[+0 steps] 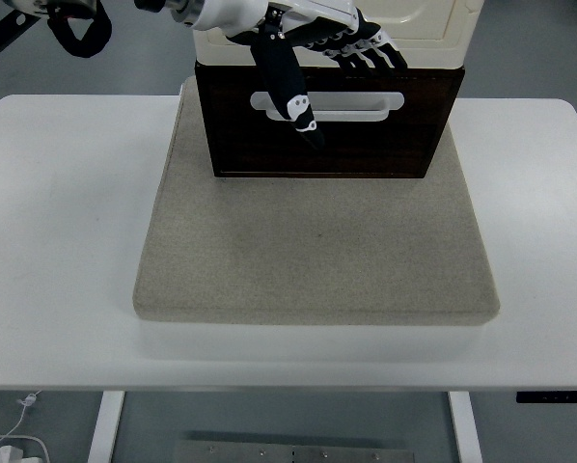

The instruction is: Open the drawer under the combination cabinet

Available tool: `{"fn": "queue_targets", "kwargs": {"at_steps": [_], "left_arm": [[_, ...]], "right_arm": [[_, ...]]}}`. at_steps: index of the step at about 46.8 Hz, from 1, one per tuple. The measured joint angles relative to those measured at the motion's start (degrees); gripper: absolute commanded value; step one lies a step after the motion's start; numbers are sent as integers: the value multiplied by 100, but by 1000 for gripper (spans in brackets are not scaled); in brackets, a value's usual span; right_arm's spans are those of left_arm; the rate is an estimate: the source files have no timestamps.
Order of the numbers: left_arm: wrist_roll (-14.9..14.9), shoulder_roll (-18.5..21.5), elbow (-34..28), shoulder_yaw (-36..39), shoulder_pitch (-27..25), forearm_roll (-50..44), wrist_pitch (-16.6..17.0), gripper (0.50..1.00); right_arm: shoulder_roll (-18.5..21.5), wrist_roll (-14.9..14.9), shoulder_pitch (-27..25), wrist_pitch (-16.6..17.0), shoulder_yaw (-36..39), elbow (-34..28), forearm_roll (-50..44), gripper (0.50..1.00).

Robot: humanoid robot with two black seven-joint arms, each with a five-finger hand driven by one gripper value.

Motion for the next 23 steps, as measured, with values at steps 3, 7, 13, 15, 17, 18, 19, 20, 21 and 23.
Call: {"fn": "queue_targets", "kwargs": {"at_steps": [3,7,13,15,17,18,19,20,21,23], "left_arm": [[91,-40,-2,28,-18,-208,150,1000],[277,-76,1,83,-56,-423,500,996],[424,-66,20,228,-150,-570,672,996],[473,-49,53,380,-227,-585,678,996],[491,-35,113,501,-284,-589,679,996],[494,-29,163,573,-309,-589,684,999],[499,-27,204,621,-322,-589,686,999],[502,-27,243,660,-332,-588,687,1000],[503,-24,275,692,-339,-589,688,1000],[542,-19,339,738,-343,-589,688,999]], "right_arm": [[0,0,1,0,0,0,0,928],[0,0,-2,0,0,0,0,928],[0,0,1,0,0,0,0,928],[0,-1,-1,0,0,0,0,928],[0,0,1,0,0,0,0,928],[0,0,0,0,0,0,0,928],[0,0,-2,0,0,0,0,928],[0,0,-3,0,0,2,0,928],[0,-1,-5,0,0,2,0,928],[0,-1,-3,0,0,3,0,928]]}}
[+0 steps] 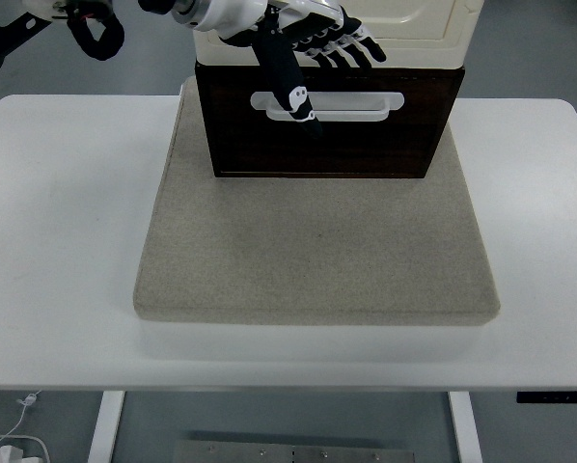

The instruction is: Open the drawer under the combination cabinet

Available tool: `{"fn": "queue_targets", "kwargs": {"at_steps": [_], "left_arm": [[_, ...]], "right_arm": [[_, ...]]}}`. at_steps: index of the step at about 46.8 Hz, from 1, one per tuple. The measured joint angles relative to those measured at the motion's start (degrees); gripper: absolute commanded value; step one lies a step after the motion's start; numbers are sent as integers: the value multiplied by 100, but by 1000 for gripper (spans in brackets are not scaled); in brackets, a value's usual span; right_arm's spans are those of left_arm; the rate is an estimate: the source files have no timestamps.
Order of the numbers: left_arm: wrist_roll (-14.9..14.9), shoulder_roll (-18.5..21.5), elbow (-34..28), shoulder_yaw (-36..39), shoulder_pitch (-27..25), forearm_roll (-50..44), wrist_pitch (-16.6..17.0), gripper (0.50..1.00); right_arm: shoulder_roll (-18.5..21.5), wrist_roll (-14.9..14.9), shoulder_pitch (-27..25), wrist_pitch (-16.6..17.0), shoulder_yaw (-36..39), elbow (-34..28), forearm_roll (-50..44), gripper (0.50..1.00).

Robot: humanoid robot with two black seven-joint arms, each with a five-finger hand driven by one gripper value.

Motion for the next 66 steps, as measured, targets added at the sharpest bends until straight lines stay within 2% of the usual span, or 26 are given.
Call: {"fn": "queue_targets", "kwargs": {"at_steps": [5,24,44,66], "left_arm": [[143,1,80,27,0,0,-1,1000],[402,-67,230,216,35,0,58,1000],[455,-469,578,289,81,0,162,1000],[445,-599,749,355,228,96,213,1000]], "right_arm": [[0,0,-2,5,0,-2,0,928],[0,-1,-3,10,-9,4,-7,928],[0,-1,-2,18,-3,6,-9,928],[0,0,-1,18,0,2,-6,928]]}}
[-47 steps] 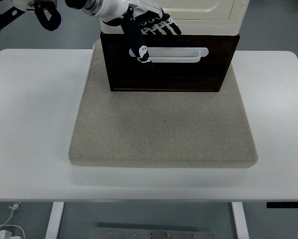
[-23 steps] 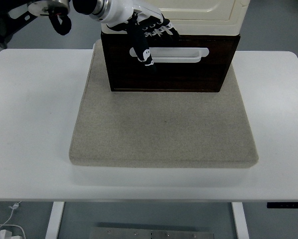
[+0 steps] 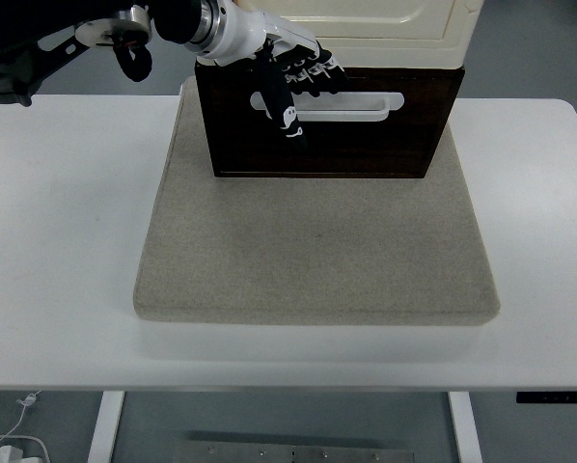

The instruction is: Open the drawer under the combination cabinet

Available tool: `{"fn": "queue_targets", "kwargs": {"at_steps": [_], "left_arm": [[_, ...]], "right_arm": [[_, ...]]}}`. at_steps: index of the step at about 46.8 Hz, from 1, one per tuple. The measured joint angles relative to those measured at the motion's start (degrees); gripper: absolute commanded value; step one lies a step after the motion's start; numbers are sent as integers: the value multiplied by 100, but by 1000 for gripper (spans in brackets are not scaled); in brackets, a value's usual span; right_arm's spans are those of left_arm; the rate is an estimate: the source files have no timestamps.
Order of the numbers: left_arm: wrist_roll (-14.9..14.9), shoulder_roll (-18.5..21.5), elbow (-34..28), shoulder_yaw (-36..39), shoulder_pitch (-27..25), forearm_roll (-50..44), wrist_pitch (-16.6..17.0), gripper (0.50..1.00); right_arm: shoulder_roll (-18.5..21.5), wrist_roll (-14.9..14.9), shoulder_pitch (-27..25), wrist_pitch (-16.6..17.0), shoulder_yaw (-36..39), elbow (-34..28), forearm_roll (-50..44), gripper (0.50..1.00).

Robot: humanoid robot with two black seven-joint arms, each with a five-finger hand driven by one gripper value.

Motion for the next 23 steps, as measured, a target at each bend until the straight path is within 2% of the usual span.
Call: {"fn": "queue_targets", "kwargs": {"at_steps": [6,23], "left_arm": [[-9,-23,20,215,-10,1,76,1000],[-19,-58,35,242,-19,1,186,1000]], "right_arm": [[0,8,-2,8,0,2,0,928],[0,13,-3,9,0,12,-2,928]]}}
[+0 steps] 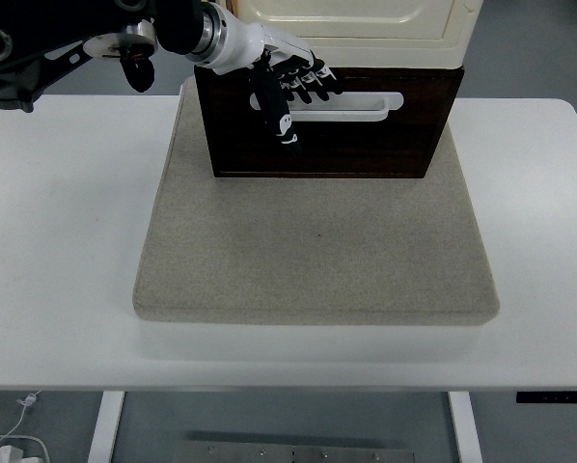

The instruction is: Open the drawer under the combination cabinet

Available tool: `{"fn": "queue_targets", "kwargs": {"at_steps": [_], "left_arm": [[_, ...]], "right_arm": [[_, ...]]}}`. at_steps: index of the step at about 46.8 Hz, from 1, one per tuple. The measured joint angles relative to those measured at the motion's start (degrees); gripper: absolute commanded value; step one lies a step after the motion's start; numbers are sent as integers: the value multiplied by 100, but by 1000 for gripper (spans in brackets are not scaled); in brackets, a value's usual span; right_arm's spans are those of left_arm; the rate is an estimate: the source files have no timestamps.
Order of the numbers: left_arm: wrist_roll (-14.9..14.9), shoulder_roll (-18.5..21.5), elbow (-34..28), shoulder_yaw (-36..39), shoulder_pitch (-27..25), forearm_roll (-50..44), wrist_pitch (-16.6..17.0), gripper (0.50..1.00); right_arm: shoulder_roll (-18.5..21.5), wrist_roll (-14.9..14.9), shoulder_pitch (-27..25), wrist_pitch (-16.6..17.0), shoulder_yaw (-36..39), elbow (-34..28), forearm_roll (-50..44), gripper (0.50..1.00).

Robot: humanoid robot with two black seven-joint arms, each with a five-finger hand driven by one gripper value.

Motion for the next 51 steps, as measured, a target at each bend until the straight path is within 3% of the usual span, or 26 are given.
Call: {"fn": "queue_targets", "kwargs": {"at_steps": [51], "left_arm": [[-24,-294,164,4,228,270,225,1000]], "right_arm": [[0,5,1,0,0,-1,8,928]]}}
